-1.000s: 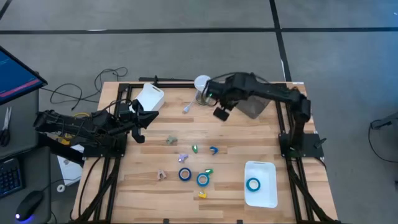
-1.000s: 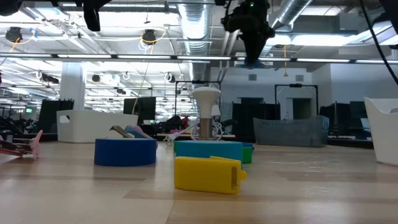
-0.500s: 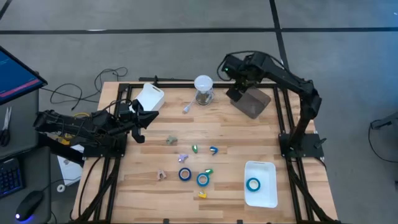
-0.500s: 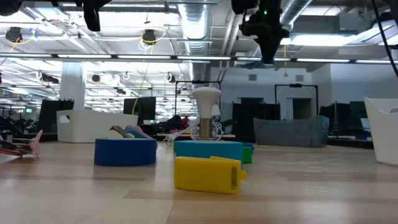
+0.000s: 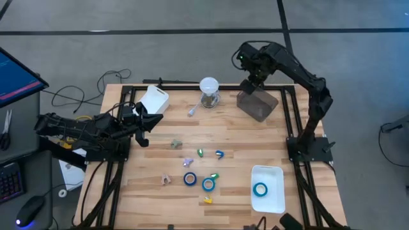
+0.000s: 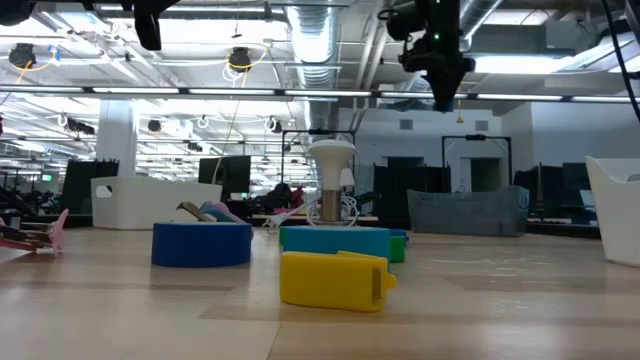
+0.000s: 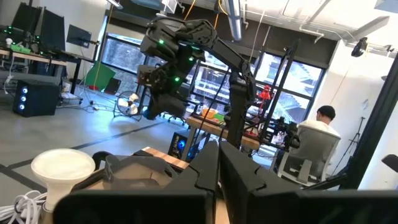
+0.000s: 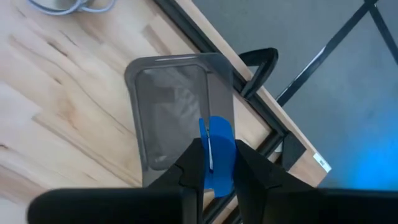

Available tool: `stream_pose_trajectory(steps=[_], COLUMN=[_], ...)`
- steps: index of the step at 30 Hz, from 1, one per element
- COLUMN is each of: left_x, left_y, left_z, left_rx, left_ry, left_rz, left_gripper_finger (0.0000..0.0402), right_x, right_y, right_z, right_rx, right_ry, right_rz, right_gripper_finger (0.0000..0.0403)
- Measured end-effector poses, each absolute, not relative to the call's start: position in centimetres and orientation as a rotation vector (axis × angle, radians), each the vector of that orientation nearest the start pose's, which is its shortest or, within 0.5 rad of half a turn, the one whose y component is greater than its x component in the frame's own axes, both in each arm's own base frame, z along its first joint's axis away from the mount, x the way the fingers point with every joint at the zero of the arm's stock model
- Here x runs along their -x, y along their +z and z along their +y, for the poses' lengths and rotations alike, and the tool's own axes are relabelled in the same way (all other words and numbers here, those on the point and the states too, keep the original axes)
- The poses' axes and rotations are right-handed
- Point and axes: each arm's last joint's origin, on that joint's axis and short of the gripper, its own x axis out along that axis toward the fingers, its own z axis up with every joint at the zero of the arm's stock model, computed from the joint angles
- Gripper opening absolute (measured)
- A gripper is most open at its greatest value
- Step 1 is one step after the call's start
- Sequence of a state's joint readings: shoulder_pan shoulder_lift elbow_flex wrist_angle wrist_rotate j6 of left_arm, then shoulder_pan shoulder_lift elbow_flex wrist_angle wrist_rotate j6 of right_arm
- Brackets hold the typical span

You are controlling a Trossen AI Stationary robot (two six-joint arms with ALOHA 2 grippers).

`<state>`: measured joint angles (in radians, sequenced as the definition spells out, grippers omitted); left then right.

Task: Pick and place Stapler, Stapler remover, tape
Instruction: Put the right blue stapler into the black bin

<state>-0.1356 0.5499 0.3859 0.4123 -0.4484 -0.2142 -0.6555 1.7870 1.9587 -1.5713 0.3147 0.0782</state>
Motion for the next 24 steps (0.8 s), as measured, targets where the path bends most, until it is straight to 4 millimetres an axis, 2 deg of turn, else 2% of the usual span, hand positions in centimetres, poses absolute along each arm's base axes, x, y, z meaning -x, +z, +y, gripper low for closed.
stream_pose_trajectory(steps=[8,11,17,24], left_x=[-13.8,-13.8,-13.8,-13.8], left_y=[28.4,28.4,28.4,28.4], left_z=[-0.6,-0.6,-0.6,-0.6], left_rx=[0.283,0.283,0.283,0.283], left_ry=[0.285,0.285,0.285,0.285], left_rz=[-0.271,-0.272,-0.271,-0.272], left_gripper_finger=[0.0008,0.0008,0.0008,0.0008], right_x=[-23.7,-23.3,-22.4,-22.7], right_y=[36.8,35.9,30.7,24.3], right_z=[-22.1,-22.6,-23.3,-23.4], right_rx=[-0.354,-0.383,-0.451,-0.463], right_ry=[-0.885,-0.891,-0.88,-0.832], right_rz=[1.397,1.425,1.584,1.583], right_gripper_finger=[0.0046,0.0046,0.0046,0.0046])
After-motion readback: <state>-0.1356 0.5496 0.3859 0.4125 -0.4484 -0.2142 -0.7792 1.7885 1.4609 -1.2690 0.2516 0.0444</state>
